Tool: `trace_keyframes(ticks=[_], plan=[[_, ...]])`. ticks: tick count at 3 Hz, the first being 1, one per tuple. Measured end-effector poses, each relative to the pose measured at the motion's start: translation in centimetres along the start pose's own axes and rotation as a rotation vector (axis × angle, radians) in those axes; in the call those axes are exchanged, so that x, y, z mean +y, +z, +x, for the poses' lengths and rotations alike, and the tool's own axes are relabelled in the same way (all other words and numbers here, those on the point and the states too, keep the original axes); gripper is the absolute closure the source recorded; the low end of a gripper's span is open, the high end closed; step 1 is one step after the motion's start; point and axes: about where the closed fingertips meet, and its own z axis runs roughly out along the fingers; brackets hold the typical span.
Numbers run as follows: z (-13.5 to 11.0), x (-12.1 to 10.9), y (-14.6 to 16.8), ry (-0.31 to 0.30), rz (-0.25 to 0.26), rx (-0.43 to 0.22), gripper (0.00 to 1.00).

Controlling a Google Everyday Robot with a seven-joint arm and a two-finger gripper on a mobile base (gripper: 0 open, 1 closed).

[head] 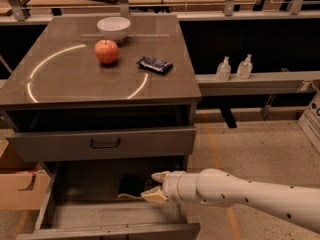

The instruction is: Place sponge into middle drawer

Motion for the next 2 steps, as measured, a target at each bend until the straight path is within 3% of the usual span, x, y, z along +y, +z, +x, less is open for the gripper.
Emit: trace_keyframes(ticks=[1, 2], plan=[[0.58, 0.9, -0.24, 0.005, -0.034, 0.013, 0.79], [0.61, 1.05, -0.22, 0.005, -0.038, 0.014, 1.0]])
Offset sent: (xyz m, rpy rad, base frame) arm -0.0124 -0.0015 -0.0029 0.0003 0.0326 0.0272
